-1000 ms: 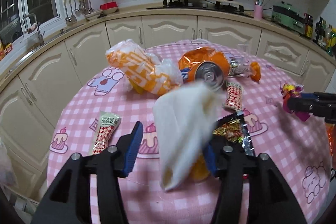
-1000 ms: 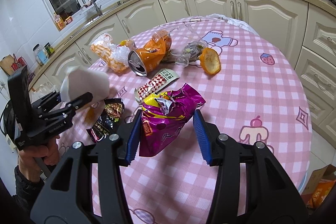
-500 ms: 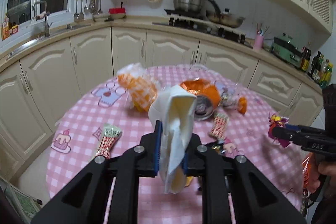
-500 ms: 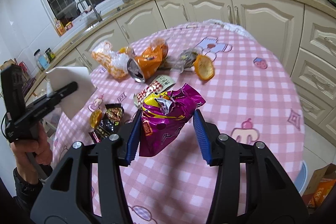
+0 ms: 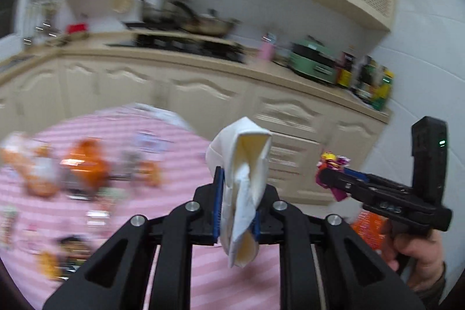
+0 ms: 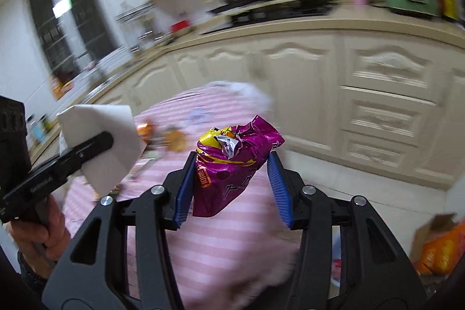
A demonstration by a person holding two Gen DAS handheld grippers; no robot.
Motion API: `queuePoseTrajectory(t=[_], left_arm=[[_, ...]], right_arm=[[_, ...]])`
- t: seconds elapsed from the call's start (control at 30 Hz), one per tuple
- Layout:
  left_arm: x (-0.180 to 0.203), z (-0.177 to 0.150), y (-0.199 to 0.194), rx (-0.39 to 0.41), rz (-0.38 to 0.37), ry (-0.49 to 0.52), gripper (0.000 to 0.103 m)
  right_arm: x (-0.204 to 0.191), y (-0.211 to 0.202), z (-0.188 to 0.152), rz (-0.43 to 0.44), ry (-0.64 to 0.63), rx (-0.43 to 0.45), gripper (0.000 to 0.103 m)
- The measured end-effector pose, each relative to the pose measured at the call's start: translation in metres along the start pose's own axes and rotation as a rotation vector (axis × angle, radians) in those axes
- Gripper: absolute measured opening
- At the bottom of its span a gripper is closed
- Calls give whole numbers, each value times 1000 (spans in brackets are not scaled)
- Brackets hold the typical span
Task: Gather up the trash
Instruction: 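Carry the napkin and purple wrapper to the bin and open both tools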
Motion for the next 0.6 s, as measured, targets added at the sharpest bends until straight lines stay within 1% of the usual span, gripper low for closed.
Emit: queuePoseTrajectory(t=[0.03, 0.07, 0.1, 0.17, 0.2, 0.23, 0.27, 0.3, 0.33, 0.37, 0.4, 0.5, 0.53, 0.6], left_arm=[[17, -5, 14, -20, -31, 2, 15], [34, -10, 28, -44, -62, 1, 15], [56, -16, 46, -78, -99, 1, 16], [88, -30, 74, -133, -135, 12, 16], [104, -39, 89, -170, -153, 16, 16], [122, -52, 109, -214, -164, 25, 16], [133, -63, 123, -244, -163, 32, 16], [145, -74, 137, -277, -163, 36, 16], [158, -91, 157, -330, -176, 30, 16], [166, -102, 171, -363, -179, 22, 16], [174, -119, 190, -407, -173, 23, 16], [183, -153, 225, -492, -160, 28, 16], [187, -165, 240, -519, -148, 38, 16], [187, -183, 263, -575, -142, 24, 16]], right_arm=[[20, -5, -3, -30, 25, -3, 47], [52, -11, -10, -77, 66, -11, 47], [74, -14, -16, -106, 92, -19, 47], [119, -19, -31, -166, 152, -46, 47], [148, -20, -44, -202, 199, -68, 47], [166, -21, -53, -218, 229, -85, 47], [191, -17, -69, -239, 275, -116, 47], [206, -15, -78, -249, 300, -134, 47], [220, -11, -91, -262, 326, -155, 47], [240, -3, -109, -271, 367, -194, 47], [250, 2, -119, -271, 392, -215, 47], [279, 25, -150, -256, 468, -278, 47], [285, 32, -158, -252, 487, -294, 47], [295, 46, -171, -243, 523, -324, 48]])
Point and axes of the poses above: each gripper's, at about its wrist camera, not at the fingertips, and y roughly the way its jaws point, x to its right, z to its top, the point moved 5 cm from there along y, roughly the way its jaws point, and after that the axes turned 3 degrees about x, right-handed, at the moved point
